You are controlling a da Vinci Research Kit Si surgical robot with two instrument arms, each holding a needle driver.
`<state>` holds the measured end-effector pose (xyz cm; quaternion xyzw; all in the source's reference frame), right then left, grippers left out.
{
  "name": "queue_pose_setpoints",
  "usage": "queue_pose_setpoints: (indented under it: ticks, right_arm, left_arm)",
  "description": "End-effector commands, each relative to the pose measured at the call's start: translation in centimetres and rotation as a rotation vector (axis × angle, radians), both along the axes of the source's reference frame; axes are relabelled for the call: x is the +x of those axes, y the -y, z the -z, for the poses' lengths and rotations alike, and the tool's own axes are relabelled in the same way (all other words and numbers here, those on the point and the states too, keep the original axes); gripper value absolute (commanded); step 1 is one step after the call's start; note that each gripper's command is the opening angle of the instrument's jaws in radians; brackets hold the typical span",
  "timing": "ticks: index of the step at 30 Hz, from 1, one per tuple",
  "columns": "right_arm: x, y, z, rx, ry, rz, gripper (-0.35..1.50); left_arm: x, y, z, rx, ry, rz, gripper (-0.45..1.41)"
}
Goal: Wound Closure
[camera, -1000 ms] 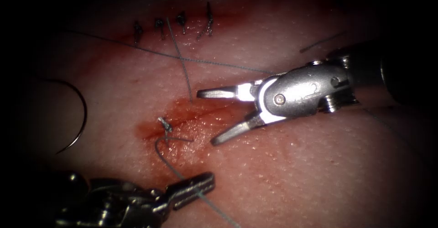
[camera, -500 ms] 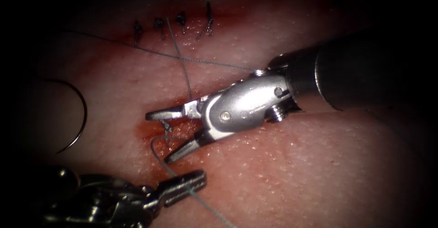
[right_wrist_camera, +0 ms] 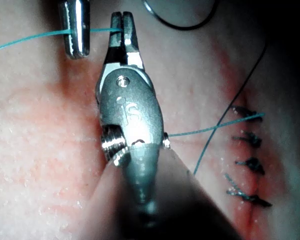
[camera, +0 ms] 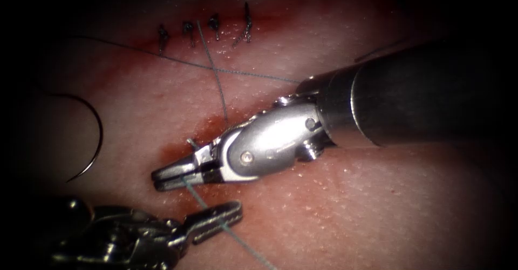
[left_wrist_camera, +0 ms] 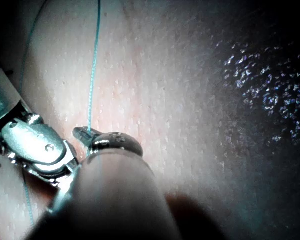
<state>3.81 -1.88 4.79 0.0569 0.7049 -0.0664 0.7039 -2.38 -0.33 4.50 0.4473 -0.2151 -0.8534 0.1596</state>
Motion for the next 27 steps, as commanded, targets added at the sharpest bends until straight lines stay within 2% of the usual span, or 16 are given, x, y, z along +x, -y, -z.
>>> queue_pose_setpoints:
  ticks: [1, 2, 4, 5, 6, 8, 11, 13, 16, 21, 22, 27]
  right_arm:
    - [0.06, 0.02, -0.07, 0.000, 0.000, 0.001, -0.35]
    - [0.05, 0.01, -0.07, 0.005, 0.003, -0.001, -0.35]
    - [0.01, -0.02, -0.10, -0.001, 0.033, -0.028, -0.35]
    - [0.01, -0.02, -0.10, -0.001, 0.033, -0.028, -0.35]
    - [-0.05, -0.06, -0.14, -0.009, 0.070, -0.041, -0.35]
    - [-0.14, -0.15, -0.21, -0.018, 0.117, -0.073, -0.35]
    - [-0.28, -0.31, -0.34, -0.023, 0.156, -0.115, -0.35]
    - [-0.39, -0.46, -0.46, 0.006, 0.179, -0.144, -0.35]
    - [-0.44, -0.56, -0.55, 0.024, 0.187, -0.169, -0.35]
    - [-0.42, -0.67, -0.65, 0.044, 0.209, -0.194, -0.35]
    - [-0.39, -0.73, -0.69, 0.055, 0.218, -0.204, -0.35]
    - [-0.39, -0.86, -0.77, 0.073, 0.230, -0.220, -0.35]
  left_arm:
    - [-0.05, 0.06, -0.05, 0.002, 0.001, -0.002, -0.37]
    - [-0.05, 0.06, -0.05, 0.002, 0.001, -0.002, -0.20]
    - [-0.06, 0.05, -0.04, 0.004, 0.001, -0.001, 0.62]
    - [-0.06, 0.05, -0.04, 0.004, 0.001, -0.001, 0.62]
    - [-0.08, 0.04, -0.01, -0.020, 0.029, 0.038, 1.11]
    - [-0.14, 0.04, 0.03, -0.056, 0.067, 0.097, 1.28]
    - [-0.29, 0.06, 0.06, -0.086, 0.066, 0.124, 1.31]
    - [-0.45, 0.12, 0.03, -0.106, 0.051, 0.135, 1.25]
    - [-0.59, 0.17, -0.04, -0.127, 0.036, 0.140, 1.28]
    - [-0.68, 0.11, -0.15, -0.132, 0.027, 0.146, 1.26]
    - [-0.76, 0.06, -0.22, -0.153, 0.041, 0.170, 1.25]
    - [-0.90, 0.11, -0.30, -0.167, 0.054, 0.163, 1.25]
